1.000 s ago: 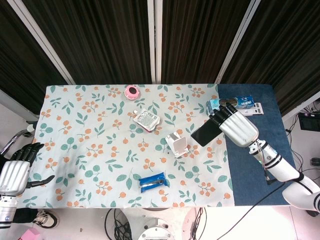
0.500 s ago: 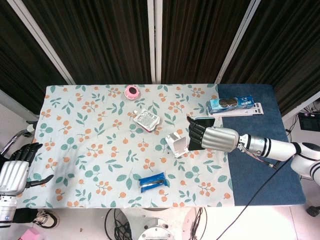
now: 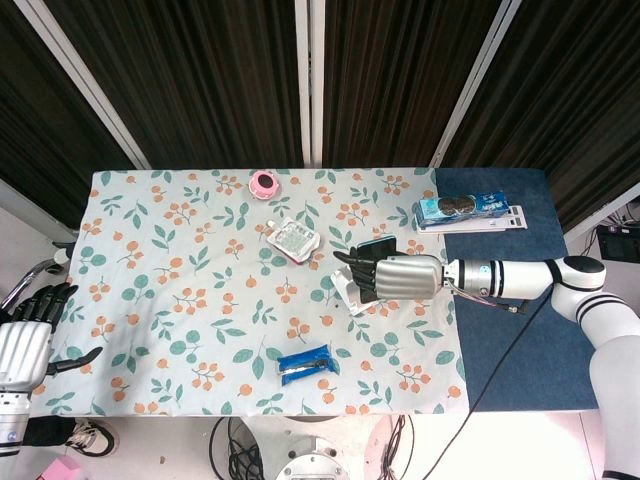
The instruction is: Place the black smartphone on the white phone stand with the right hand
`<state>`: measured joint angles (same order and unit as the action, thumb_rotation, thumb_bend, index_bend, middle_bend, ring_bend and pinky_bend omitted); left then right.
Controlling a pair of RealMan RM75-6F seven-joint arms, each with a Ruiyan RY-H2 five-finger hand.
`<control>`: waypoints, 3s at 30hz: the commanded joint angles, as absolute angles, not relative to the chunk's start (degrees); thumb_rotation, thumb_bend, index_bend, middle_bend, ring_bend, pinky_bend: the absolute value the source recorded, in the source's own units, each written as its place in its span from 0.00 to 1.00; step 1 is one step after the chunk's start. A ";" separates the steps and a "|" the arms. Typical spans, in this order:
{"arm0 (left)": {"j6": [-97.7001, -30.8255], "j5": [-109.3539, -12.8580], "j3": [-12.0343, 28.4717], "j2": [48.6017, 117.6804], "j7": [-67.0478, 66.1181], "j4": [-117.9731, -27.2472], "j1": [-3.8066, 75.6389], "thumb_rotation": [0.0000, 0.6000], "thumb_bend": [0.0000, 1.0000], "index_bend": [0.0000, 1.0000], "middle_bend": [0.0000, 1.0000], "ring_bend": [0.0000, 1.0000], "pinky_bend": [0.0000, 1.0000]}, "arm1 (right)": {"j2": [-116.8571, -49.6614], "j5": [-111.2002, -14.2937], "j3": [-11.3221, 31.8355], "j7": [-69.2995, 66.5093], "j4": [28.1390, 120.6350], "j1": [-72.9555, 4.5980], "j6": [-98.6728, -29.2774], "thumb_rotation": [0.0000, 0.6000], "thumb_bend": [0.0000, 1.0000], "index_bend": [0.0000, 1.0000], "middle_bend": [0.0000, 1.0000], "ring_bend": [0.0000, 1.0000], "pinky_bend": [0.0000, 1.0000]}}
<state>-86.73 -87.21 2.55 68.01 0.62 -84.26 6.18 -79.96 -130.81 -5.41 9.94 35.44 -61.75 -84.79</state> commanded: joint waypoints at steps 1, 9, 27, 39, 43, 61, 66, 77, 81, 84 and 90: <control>-86.78 -87.13 2.66 68.19 0.82 -83.74 6.17 0.70 0.00 0.14 0.14 0.11 0.21 | -81.07 -130.53 -6.37 9.63 33.99 -62.79 -84.54 1.00 0.21 0.58 0.32 0.26 0.00; -87.25 -87.32 3.06 68.74 1.56 -82.28 6.32 0.71 0.00 0.14 0.14 0.11 0.21 | -83.22 -129.29 -8.17 8.64 31.17 -64.88 -83.19 1.00 0.21 0.57 0.31 0.21 0.00; -88.43 -87.47 3.20 69.10 1.51 -80.79 5.80 0.72 0.00 0.14 0.14 0.11 0.21 | -86.83 -126.87 -12.19 7.23 27.95 -65.88 -83.82 1.00 0.21 0.57 0.28 0.18 0.00; -89.03 -87.75 3.00 69.00 1.53 -80.50 5.36 0.73 0.00 0.14 0.14 0.11 0.21 | -88.01 -125.43 -14.14 7.47 26.54 -64.97 -84.92 1.00 0.25 0.56 0.26 0.16 0.00; -89.13 -87.67 3.00 69.09 1.17 -80.39 5.24 0.72 0.00 0.14 0.14 0.11 0.21 | -88.56 -125.09 -14.62 7.53 26.15 -64.79 -85.32 1.00 0.25 0.56 0.25 0.15 0.00; -89.34 -87.60 3.05 69.24 0.00 -79.98 5.01 0.75 0.00 0.14 0.14 0.11 0.21 | -91.37 -123.63 -16.25 6.85 22.51 -64.41 -86.82 1.00 0.27 0.54 0.19 0.07 0.00; -89.31 -87.68 3.05 69.17 0.02 -79.97 5.03 0.74 0.00 0.14 0.14 0.11 0.21 | -91.77 -123.11 -16.46 6.57 21.60 -64.52 -87.45 1.00 0.27 0.54 0.18 0.06 0.00; -88.95 -87.74 2.96 69.56 0.10 -79.43 5.15 0.75 0.00 0.14 0.14 0.11 0.21 | -91.85 -122.69 -17.63 7.61 20.63 -64.21 -87.79 1.00 0.28 0.43 0.08 0.00 0.00; -88.85 -87.66 2.97 69.42 -0.06 -79.51 5.15 0.75 0.00 0.14 0.14 0.11 0.21 | -91.89 -122.25 -17.70 8.22 20.57 -64.09 -87.49 1.00 0.26 0.17 0.02 0.00 0.00; -88.74 -87.55 2.98 69.35 -0.14 -79.62 5.15 0.75 0.00 0.14 0.14 0.11 0.21 | -91.83 -122.15 -17.97 8.21 20.81 -64.12 -87.33 1.00 0.23 0.02 0.00 0.00 0.00; -88.43 -87.49 2.83 69.48 -0.10 -79.43 5.15 0.77 0.00 0.14 0.14 0.11 0.21 | -91.86 -121.91 -18.36 8.05 21.18 -64.02 -87.12 1.00 0.20 0.00 0.00 0.00 0.00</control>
<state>-88.44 -87.49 2.83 69.48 -0.10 -79.44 5.15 -91.86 -121.92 -18.36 8.06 21.18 -64.03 -87.12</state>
